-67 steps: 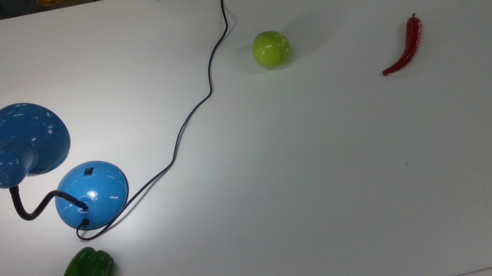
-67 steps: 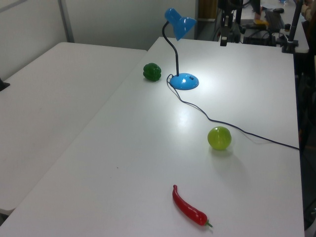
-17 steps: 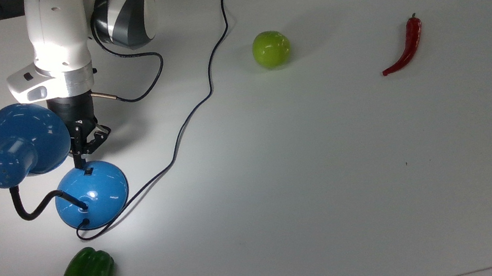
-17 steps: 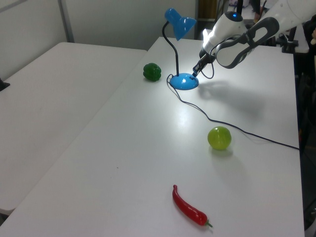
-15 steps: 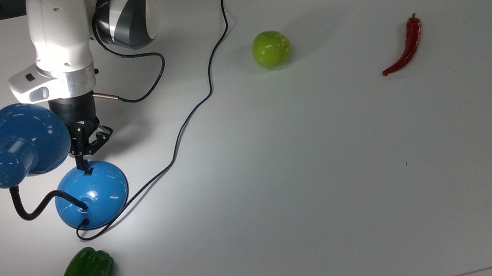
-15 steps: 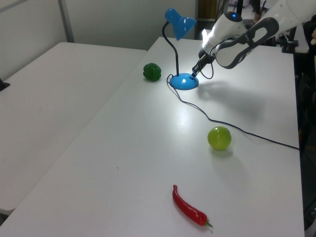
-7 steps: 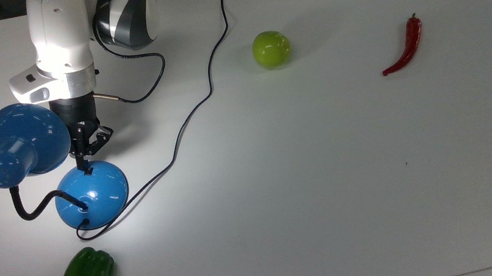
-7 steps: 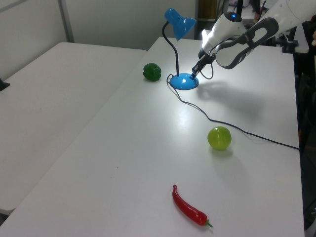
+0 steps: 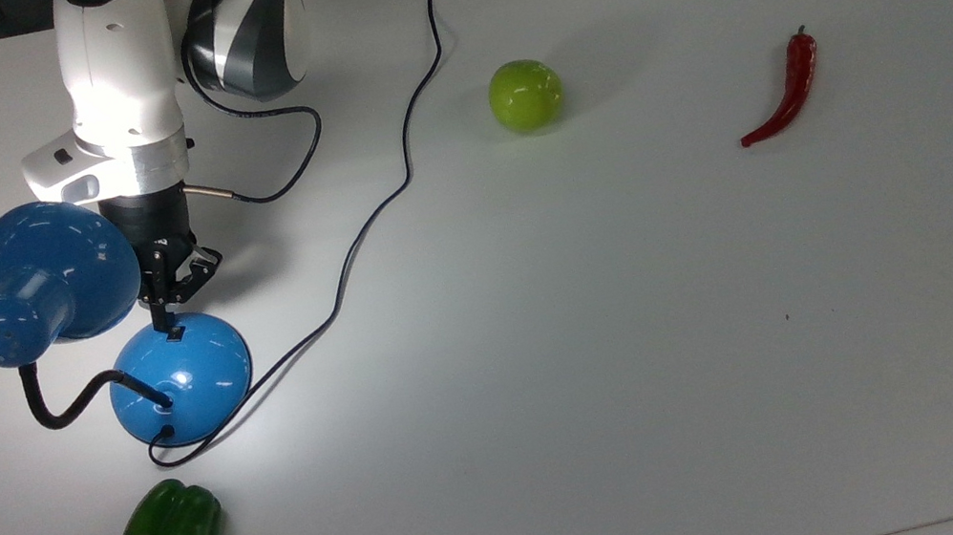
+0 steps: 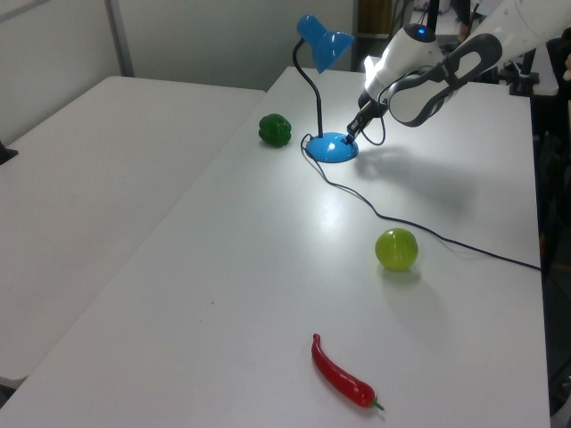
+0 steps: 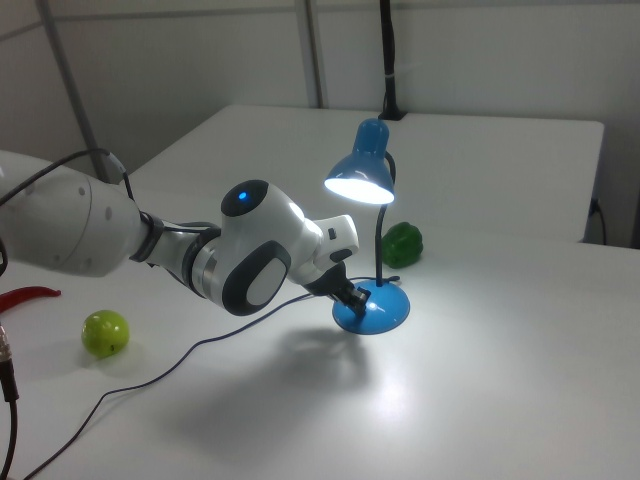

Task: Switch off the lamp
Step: 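Press down on the lamp base switch with the closed gripper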

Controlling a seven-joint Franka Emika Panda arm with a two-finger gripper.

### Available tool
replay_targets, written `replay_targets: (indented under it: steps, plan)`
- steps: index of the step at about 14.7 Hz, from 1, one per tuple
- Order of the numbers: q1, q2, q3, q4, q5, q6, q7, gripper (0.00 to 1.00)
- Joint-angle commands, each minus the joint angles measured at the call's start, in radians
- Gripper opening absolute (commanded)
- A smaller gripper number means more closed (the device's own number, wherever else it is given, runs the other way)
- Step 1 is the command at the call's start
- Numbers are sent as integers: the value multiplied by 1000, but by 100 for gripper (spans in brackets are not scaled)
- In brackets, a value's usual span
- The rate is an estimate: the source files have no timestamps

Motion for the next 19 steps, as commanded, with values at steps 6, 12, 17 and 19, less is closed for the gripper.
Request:
replay_targets:
  steps: [6, 12, 17, 19]
  plan:
    - [-18, -17, 28, 6, 12, 19, 10, 0]
    - [-18, -7, 42, -2, 3, 21, 7, 0]
    - [-19, -4, 45, -3, 2, 21, 7, 0]
    - [-22, -5, 45, -5, 2, 21, 7, 0]
